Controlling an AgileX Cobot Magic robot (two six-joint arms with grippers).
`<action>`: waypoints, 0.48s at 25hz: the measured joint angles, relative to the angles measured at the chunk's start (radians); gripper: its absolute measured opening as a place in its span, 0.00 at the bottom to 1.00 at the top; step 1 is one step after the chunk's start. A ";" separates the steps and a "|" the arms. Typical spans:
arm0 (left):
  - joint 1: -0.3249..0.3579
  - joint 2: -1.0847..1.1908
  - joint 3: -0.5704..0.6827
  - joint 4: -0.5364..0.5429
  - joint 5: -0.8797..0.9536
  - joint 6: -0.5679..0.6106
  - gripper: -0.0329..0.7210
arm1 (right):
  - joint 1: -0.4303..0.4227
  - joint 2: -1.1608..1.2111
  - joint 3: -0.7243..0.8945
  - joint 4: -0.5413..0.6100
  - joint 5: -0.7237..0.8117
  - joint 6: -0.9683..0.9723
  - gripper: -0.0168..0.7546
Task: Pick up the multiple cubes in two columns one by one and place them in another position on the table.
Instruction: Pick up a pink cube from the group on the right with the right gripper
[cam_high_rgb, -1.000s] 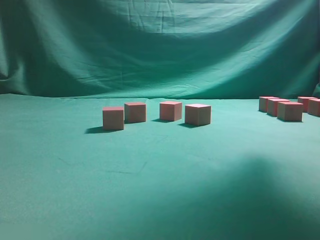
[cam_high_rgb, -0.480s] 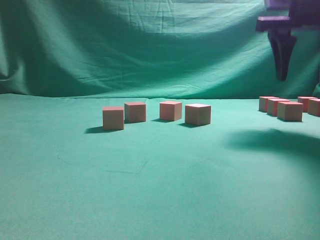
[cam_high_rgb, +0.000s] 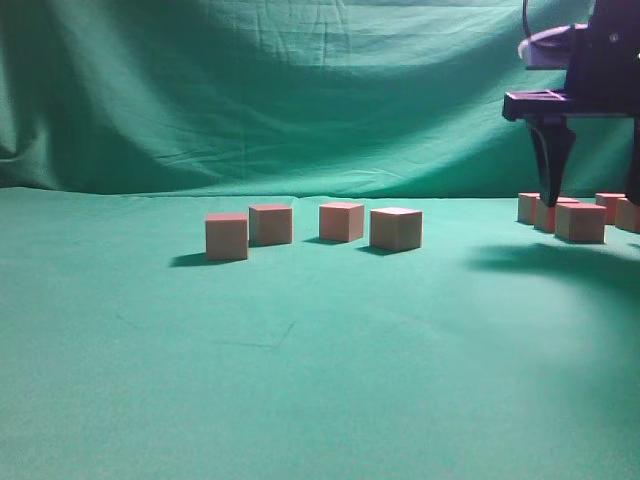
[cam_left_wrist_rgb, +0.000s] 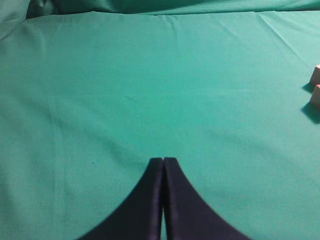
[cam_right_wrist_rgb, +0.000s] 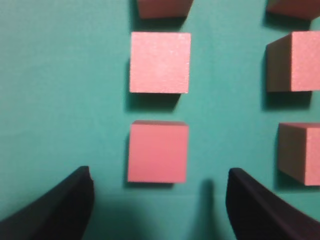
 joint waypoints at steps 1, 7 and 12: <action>0.000 0.000 0.000 0.000 0.000 0.000 0.04 | -0.007 0.010 0.000 0.002 -0.004 0.000 0.74; 0.000 0.000 0.000 0.000 0.000 0.000 0.04 | -0.015 0.038 -0.004 0.020 -0.033 -0.002 0.74; 0.000 0.000 0.000 0.000 0.000 0.000 0.04 | -0.015 0.055 -0.006 0.034 -0.075 -0.011 0.74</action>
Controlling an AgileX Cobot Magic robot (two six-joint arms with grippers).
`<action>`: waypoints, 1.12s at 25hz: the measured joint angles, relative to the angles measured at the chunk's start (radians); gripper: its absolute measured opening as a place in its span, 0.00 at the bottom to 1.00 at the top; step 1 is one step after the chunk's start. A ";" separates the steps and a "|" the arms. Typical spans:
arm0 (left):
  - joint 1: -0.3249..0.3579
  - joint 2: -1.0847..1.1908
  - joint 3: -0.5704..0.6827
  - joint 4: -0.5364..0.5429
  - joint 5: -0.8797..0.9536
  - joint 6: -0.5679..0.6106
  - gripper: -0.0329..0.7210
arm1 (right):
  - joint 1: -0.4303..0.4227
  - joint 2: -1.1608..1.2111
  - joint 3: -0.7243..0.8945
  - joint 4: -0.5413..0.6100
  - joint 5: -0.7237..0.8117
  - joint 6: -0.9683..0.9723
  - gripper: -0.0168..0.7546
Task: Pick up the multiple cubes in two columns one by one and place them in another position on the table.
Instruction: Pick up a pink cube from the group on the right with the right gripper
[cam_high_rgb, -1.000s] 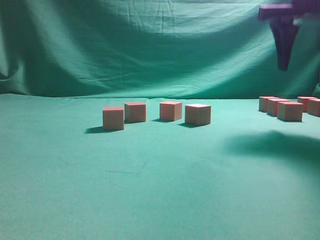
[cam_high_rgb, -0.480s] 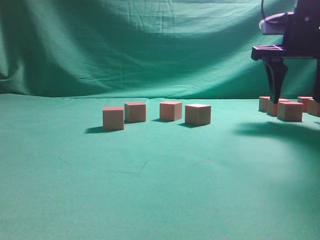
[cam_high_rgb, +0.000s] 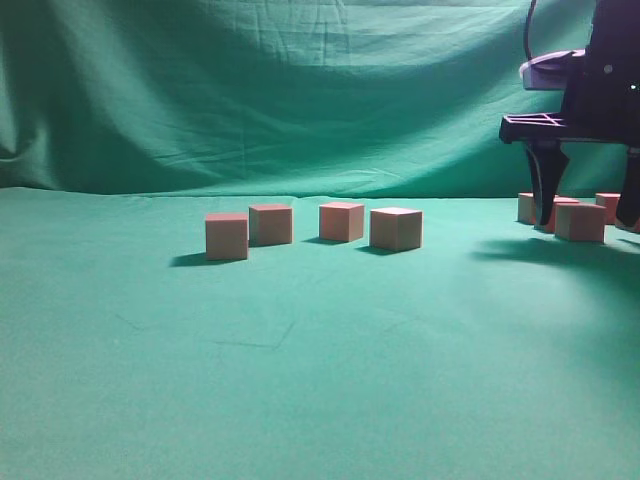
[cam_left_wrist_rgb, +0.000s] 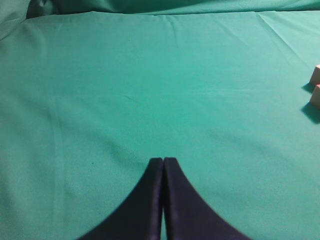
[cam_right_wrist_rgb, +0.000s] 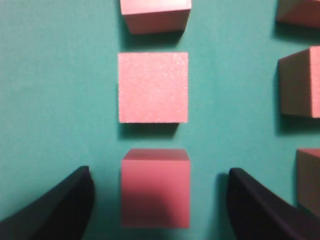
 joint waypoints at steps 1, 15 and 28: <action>0.000 0.000 0.000 0.000 0.000 0.000 0.04 | 0.000 0.004 0.000 0.003 0.000 -0.002 0.74; 0.000 0.000 0.000 0.000 0.000 0.000 0.04 | 0.000 0.025 0.000 0.009 0.008 -0.006 0.38; 0.000 0.000 0.000 0.000 0.000 0.000 0.04 | 0.026 -0.206 -0.103 0.021 0.277 -0.060 0.38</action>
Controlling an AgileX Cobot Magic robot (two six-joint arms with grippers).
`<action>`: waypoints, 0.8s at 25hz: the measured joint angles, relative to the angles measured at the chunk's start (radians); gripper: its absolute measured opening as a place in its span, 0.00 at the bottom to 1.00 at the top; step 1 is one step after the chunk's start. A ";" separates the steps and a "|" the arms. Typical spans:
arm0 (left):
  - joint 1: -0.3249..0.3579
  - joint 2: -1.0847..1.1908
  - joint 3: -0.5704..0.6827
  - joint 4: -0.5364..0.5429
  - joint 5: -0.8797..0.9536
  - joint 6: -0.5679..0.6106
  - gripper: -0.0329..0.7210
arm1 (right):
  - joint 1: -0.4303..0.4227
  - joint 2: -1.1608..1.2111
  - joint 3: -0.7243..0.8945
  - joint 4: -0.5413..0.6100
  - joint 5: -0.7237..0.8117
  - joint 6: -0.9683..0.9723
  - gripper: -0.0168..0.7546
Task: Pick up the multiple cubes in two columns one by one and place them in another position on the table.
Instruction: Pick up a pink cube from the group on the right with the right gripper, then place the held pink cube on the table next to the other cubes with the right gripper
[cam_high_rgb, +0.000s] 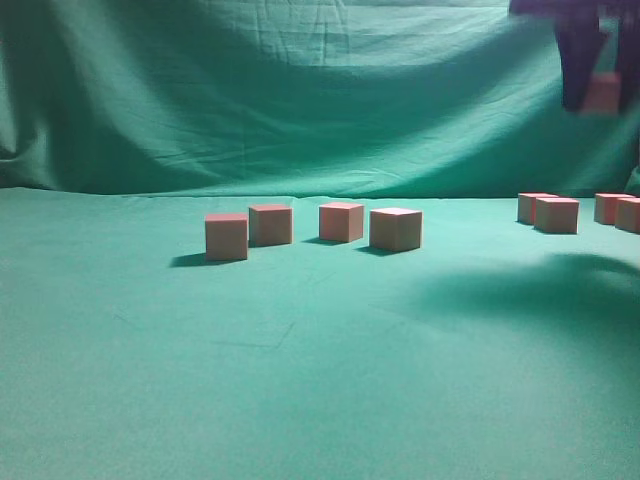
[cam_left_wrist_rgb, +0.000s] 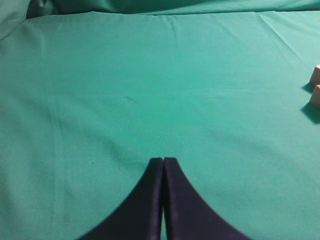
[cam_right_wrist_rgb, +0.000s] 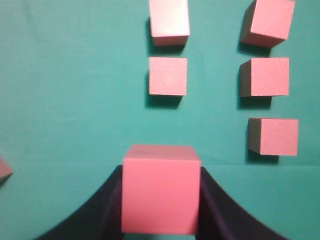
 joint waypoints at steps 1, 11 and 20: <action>0.000 0.000 0.000 0.000 0.000 0.000 0.04 | 0.018 -0.032 0.000 0.002 0.022 -0.018 0.38; 0.000 0.000 0.000 0.000 0.000 0.000 0.04 | 0.388 -0.199 0.077 0.036 0.069 -0.139 0.38; 0.000 0.000 0.000 0.000 0.000 0.000 0.04 | 0.594 -0.051 0.097 0.064 0.025 -0.194 0.38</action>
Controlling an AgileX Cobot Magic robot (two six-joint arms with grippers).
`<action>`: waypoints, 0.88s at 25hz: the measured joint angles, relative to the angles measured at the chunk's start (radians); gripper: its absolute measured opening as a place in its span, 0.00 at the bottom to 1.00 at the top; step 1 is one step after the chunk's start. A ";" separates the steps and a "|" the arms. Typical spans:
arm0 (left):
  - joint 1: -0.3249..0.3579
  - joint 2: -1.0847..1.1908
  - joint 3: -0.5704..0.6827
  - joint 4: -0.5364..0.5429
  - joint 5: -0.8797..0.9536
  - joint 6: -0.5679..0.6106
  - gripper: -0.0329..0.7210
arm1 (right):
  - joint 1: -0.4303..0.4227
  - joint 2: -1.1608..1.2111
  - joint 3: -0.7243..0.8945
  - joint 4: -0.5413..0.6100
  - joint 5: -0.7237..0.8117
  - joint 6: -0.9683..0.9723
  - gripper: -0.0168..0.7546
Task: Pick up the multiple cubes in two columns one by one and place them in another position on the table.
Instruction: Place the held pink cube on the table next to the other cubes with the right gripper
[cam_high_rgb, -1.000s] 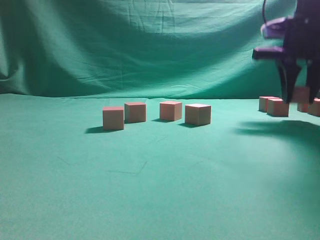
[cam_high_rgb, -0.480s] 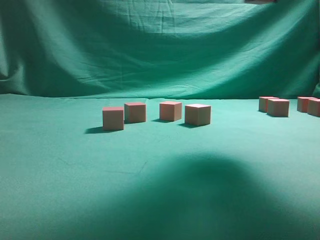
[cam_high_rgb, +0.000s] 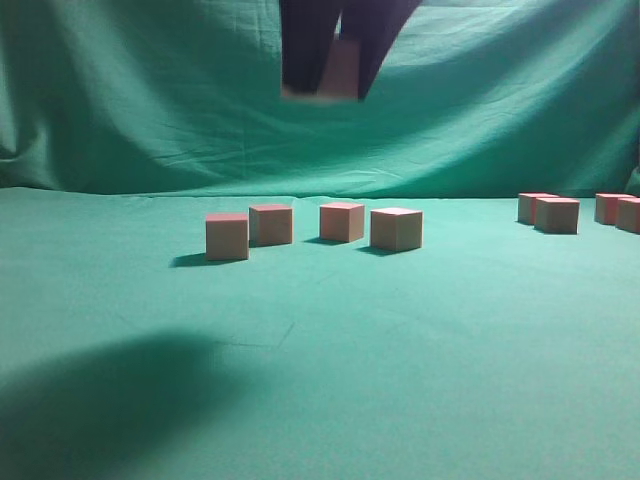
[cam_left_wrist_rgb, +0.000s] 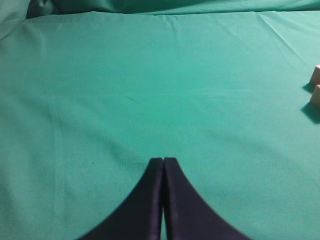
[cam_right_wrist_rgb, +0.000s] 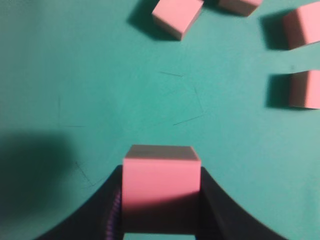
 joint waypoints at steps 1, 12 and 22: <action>0.000 0.000 0.000 0.000 0.000 0.000 0.04 | 0.001 0.026 -0.008 0.000 -0.003 0.000 0.38; 0.000 0.000 0.000 0.000 0.000 0.000 0.04 | 0.001 0.263 -0.175 -0.005 -0.013 -0.056 0.38; 0.000 0.000 0.000 0.000 0.000 0.000 0.04 | 0.001 0.405 -0.299 -0.014 -0.007 -0.054 0.38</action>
